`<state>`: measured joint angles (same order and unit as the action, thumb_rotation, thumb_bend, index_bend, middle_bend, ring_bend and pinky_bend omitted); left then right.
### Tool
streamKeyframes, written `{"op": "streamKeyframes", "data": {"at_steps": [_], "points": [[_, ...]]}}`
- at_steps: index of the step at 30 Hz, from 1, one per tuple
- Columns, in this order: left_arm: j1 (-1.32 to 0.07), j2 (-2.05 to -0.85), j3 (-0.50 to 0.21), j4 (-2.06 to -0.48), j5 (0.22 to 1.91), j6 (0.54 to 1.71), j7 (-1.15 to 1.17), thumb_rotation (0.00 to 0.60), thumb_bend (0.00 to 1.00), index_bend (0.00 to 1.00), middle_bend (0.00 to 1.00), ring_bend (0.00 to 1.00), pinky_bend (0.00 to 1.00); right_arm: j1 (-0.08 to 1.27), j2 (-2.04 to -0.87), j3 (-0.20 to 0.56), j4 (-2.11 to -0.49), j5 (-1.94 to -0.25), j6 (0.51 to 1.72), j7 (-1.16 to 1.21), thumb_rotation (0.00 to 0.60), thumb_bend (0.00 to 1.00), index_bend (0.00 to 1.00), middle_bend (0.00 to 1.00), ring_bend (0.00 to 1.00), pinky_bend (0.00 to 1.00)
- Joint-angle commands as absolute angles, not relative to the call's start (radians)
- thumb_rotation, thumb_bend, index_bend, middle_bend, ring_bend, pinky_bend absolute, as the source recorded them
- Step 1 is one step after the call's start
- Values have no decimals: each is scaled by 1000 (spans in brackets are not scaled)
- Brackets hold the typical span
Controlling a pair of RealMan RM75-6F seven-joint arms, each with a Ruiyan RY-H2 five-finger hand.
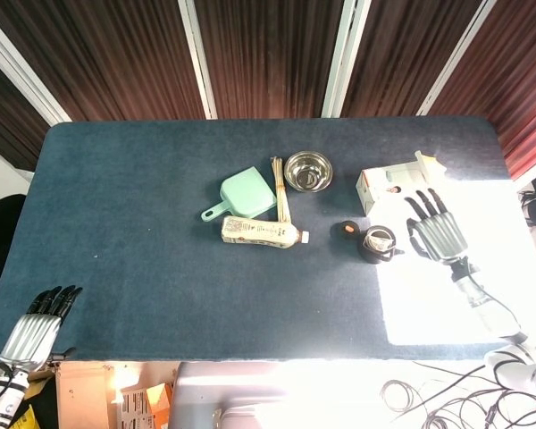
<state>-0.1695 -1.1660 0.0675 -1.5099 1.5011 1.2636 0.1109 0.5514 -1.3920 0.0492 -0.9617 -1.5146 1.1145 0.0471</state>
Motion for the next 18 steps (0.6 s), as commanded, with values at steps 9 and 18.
{"op": "streamKeyframes", "data": {"at_steps": [9, 18], "points": [[-172, -1165, 67, -1511, 1502, 1261, 110, 600, 42, 0, 77, 32, 102, 513, -1427, 0, -863, -1529, 1093, 67, 600, 430, 384, 120, 8, 0], [-172, -1164, 66, -1513, 1501, 1262, 112, 600, 42, 0, 77, 32, 102, 522, -1397, 2, -911, -1511, 1036, 43, 600, 322, 175, 48, 0, 0]]}}
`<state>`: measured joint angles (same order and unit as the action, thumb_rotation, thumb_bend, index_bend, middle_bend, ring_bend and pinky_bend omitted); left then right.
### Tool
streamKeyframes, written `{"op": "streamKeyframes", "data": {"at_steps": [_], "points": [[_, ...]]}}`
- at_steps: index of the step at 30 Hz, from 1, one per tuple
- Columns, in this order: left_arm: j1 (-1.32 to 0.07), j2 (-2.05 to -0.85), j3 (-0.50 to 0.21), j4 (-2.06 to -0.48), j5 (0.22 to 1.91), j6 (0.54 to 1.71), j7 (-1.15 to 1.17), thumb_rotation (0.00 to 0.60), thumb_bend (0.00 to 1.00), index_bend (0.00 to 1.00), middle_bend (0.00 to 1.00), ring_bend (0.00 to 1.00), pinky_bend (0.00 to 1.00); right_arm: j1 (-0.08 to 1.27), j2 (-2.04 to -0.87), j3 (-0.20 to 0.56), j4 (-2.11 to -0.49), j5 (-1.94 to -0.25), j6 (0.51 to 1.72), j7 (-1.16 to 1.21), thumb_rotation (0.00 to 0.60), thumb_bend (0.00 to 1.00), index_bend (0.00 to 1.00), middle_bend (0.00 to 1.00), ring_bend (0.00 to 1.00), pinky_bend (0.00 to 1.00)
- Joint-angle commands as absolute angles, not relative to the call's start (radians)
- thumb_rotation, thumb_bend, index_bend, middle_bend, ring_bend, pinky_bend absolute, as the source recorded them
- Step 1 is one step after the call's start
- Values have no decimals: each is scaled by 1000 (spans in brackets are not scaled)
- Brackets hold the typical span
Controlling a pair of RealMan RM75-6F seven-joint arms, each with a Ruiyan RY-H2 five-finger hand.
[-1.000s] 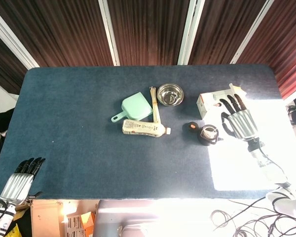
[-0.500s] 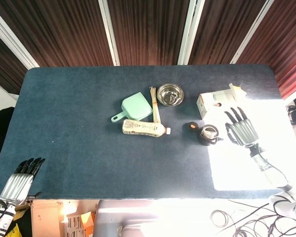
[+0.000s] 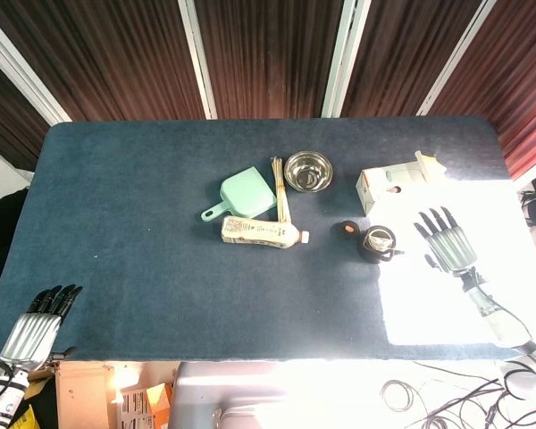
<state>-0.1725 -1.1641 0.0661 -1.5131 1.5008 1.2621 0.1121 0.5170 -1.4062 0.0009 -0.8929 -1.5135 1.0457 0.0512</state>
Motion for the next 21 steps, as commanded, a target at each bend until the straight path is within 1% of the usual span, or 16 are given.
{"op": "streamKeyframes", "data": {"at_steps": [1, 5, 7, 8, 11, 16, 18, 21], "points": [[-172, -1164, 66, -1513, 1500, 1263, 111, 600, 42, 0, 77, 32, 102, 526, -1392, 1, -922, -1514, 1032, 37, 600, 322, 175, 46, 0, 0], [-166, -1161, 67, -1512, 1502, 1273, 105, 600, 42, 0, 77, 31, 102, 529, -1376, -14, -947, -1524, 1010, 0, 600, 320, 169, 36, 0, 0], [-159, -1159, 69, -1513, 1504, 1285, 102, 600, 42, 0, 77, 32, 102, 518, -1369, -24, -950, -1512, 992, -56, 600, 270, 139, 23, 0, 0], [-157, -1159, 69, -1511, 1504, 1288, 99, 600, 42, 0, 77, 32, 102, 512, -1368, -25, -951, -1504, 989, -75, 600, 222, 120, 15, 0, 0], [-154, -1160, 69, -1506, 1506, 1293, 90, 600, 42, 0, 77, 32, 102, 493, -1366, -26, -954, -1488, 989, -92, 600, 148, 91, 7, 0, 0], [-157, -1163, 72, -1507, 1512, 1287, 92, 600, 42, 0, 77, 31, 102, 484, -1366, -22, -952, -1486, 1000, -82, 600, 96, 53, 0, 0, 0], [-156, -1163, 71, -1508, 1512, 1290, 95, 600, 42, 0, 77, 32, 102, 487, -1365, -19, -960, -1496, 1012, -65, 600, 88, 55, 0, 0, 0], [-155, -1163, 70, -1511, 1513, 1294, 99, 600, 42, 0, 78, 32, 102, 500, -1355, -15, -984, -1516, 1025, -53, 600, 86, 102, 0, 0, 0]]}}
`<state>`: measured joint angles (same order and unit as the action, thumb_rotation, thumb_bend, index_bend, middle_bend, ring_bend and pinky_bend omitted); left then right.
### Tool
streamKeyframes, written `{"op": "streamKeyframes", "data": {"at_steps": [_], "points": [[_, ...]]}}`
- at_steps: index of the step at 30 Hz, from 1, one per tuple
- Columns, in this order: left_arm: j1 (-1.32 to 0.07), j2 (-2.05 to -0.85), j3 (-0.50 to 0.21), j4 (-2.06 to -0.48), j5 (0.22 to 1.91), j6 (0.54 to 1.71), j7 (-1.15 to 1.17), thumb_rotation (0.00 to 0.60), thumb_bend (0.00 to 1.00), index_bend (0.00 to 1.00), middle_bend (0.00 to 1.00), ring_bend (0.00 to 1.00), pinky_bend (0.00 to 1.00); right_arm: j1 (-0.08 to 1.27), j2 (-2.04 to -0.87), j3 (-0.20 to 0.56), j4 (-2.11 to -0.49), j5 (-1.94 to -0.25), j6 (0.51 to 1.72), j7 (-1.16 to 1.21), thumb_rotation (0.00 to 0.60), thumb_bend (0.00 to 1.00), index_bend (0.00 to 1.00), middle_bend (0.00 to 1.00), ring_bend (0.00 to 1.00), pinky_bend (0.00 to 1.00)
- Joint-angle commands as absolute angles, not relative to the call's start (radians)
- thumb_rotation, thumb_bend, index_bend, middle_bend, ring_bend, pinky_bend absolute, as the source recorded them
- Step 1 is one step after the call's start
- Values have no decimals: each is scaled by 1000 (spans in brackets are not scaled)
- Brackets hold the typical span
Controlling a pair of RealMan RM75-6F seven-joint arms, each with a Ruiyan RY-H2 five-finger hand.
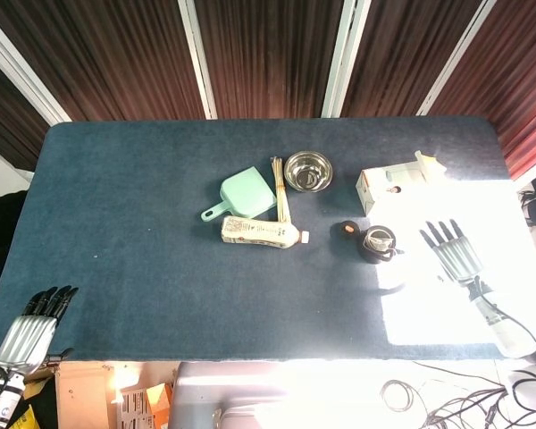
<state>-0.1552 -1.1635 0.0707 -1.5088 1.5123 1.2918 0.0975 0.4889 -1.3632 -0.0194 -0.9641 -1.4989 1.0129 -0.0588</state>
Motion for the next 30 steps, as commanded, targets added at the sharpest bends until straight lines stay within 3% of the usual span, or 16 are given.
{"op": "streamKeyframes", "data": {"at_steps": [1, 5, 9, 30], "points": [[-154, -1165, 71, -1511, 1513, 1294, 102, 600, 42, 0, 77, 32, 102, 508, -1352, -12, -995, -1523, 1027, -56, 599, 129, 154, 0, 0, 0], [-155, -1165, 69, -1513, 1510, 1290, 101, 600, 42, 0, 77, 32, 102, 536, -1347, -4, -1034, -1531, 1006, -74, 524, 444, 325, 0, 0, 0], [-151, -1163, 70, -1512, 1511, 1297, 97, 600, 42, 0, 77, 32, 101, 555, -1350, 2, -1063, -1530, 986, -112, 496, 598, 385, 0, 0, 0], [-142, -1161, 73, -1490, 1524, 1311, 65, 600, 42, 0, 77, 32, 102, 584, -1363, 25, -1122, -1478, 937, -216, 488, 615, 334, 0, 0, 0]]}}
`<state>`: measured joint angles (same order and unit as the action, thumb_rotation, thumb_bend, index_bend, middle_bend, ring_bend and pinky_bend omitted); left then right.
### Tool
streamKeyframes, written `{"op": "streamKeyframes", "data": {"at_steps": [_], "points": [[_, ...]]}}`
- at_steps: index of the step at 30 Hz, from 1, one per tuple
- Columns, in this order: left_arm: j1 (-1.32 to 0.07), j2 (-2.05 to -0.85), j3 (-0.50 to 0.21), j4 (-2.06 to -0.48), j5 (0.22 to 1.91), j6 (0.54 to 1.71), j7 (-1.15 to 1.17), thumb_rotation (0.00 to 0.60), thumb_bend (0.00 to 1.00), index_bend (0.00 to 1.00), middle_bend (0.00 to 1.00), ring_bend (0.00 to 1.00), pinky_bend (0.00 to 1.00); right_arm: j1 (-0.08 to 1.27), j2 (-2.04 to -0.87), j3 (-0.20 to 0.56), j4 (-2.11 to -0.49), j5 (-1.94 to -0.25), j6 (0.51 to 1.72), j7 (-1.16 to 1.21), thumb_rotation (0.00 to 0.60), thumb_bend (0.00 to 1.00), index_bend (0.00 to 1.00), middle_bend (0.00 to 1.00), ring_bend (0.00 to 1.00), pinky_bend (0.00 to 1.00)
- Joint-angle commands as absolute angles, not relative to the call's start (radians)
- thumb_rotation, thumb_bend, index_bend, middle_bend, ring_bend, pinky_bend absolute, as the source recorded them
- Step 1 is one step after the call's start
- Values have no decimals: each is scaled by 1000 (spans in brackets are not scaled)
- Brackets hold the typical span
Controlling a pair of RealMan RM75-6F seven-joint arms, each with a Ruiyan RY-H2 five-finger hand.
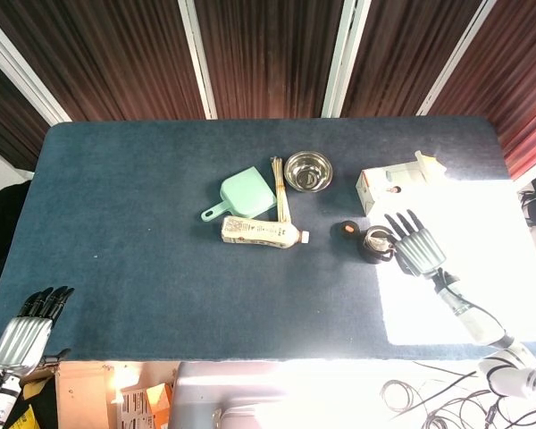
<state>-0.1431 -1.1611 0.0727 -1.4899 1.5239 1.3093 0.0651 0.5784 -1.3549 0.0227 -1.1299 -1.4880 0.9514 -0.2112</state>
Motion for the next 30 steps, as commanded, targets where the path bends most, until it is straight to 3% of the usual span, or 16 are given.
{"op": "streamKeyframes", "data": {"at_steps": [1, 21, 30], "points": [[-141, -1161, 72, -1489, 1524, 1313, 64, 600, 42, 0, 77, 32, 102, 586, -1369, 25, -1116, -1474, 929, -217, 489, 615, 328, 0, 0, 0], [-140, -1161, 68, -1492, 1519, 1312, 70, 600, 42, 0, 77, 31, 102, 593, -1405, 4, -1064, -1467, 890, -194, 489, 616, 272, 0, 0, 0], [-127, -1156, 66, -1498, 1545, 1357, 51, 600, 42, 0, 77, 32, 102, 532, -1302, 15, -1192, -1527, 1087, -99, 489, 615, 106, 0, 0, 0]]}}
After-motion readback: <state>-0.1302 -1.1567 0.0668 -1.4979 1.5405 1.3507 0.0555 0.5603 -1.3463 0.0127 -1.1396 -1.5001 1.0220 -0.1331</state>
